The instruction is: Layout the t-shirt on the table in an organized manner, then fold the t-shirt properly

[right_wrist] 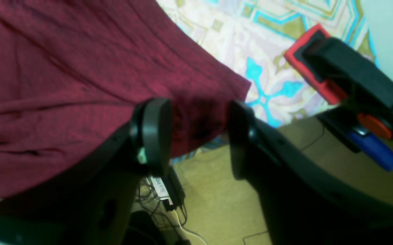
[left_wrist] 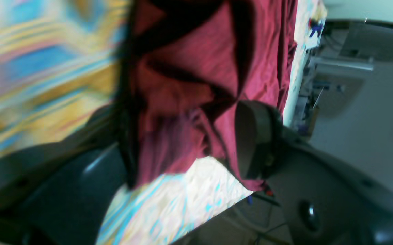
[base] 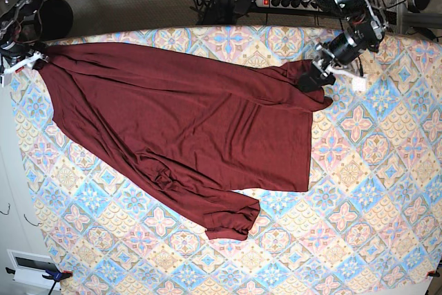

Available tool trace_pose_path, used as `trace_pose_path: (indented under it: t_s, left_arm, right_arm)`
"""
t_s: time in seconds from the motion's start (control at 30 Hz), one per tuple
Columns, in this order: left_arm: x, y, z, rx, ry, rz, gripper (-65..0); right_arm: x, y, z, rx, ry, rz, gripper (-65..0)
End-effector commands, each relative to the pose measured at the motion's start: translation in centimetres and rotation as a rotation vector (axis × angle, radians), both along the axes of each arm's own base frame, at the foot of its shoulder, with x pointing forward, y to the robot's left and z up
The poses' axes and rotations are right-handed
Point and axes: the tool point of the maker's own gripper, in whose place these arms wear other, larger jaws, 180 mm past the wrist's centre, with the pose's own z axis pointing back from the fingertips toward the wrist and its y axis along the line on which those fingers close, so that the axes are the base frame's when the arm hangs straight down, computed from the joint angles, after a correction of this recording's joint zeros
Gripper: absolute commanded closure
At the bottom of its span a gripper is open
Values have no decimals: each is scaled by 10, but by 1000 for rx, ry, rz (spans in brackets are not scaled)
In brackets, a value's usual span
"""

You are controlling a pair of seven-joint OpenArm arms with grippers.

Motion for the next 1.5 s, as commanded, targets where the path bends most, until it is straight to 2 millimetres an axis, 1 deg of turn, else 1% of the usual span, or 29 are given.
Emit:
trace_pose_path:
  t_s: [0.0, 0.07, 0.2, 0.3, 0.33, 0.47, 0.5, 0.57, 0.6, 0.67, 0.73, 0.77, 0.9, 1.0, 1.23, 1.37, 1.47]
  left_arm:
    - [2, -7, -2, 8, 11, -15, -362]
    - [11, -10, 0, 19, -1, -22, -310]
    - [22, -12, 2, 38, -14, -33, -143]
    - [24, -8, 4, 41, -23, -22, -46]
    - [24, -3, 4, 53, -21, -22, 0]
    - [23, 25, 7, 107, -21, -5, 0]
    - [22, 30, 7, 111, -20, 9, 0]
    - [19, 50, 8, 136, -18, 40, 0]
    - [19, 57, 11, 144, -23, 49, 0]
    - [19, 68, 14, 160, -31, 53, 0]
    - [14, 78, 15, 181, -23, 49, 0]
    - [13, 83, 17, 185, -28, 49, 0]
    - [14, 91, 22, 193, -41, 48, 0]
    - [6, 96, 19, 205, -22, 46, 0]
    - [1, 98, 17, 207, -11, 49, 0]
    - [1, 96, 16, 202, -11, 50, 0]
    - [0, 96, 16, 202, -10, 50, 0]
  right_arm:
    - [9, -10, 16, -40, -39, 13, -264]
    - [7, -9, 15, -35, -23, 15, -264]
    - [10, -9, 25, -63, -36, 28, -266]
    - [10, -7, 25, -54, -40, 33, -267]
    - [8, -4, 24, -36, -39, 37, -267]
    - [2, 10, 23, 43, -70, 59, -270]
    - [0, 13, 22, 58, -74, 63, -279]
    - [-10, 16, 18, 75, -57, 67, -312]
    - [-12, 16, 17, 78, -47, 68, -327]
    - [-15, 17, 15, 85, -29, 69, -348]
    - [-16, 20, 12, 93, -16, 75, -351]
    - [-15, 24, 9, 103, -6, 88, -351]
    - [-8, 45, -4, 134, 32, 164, -352]
    - [-6, 54, -8, 146, 48, 195, -352]
    - [-4, 56, -7, 140, 42, 203, -351]
    - [-6, 56, -7, 141, 49, 204, -351]
    - [-22, 56, -12, 144, 86, 198, -351]
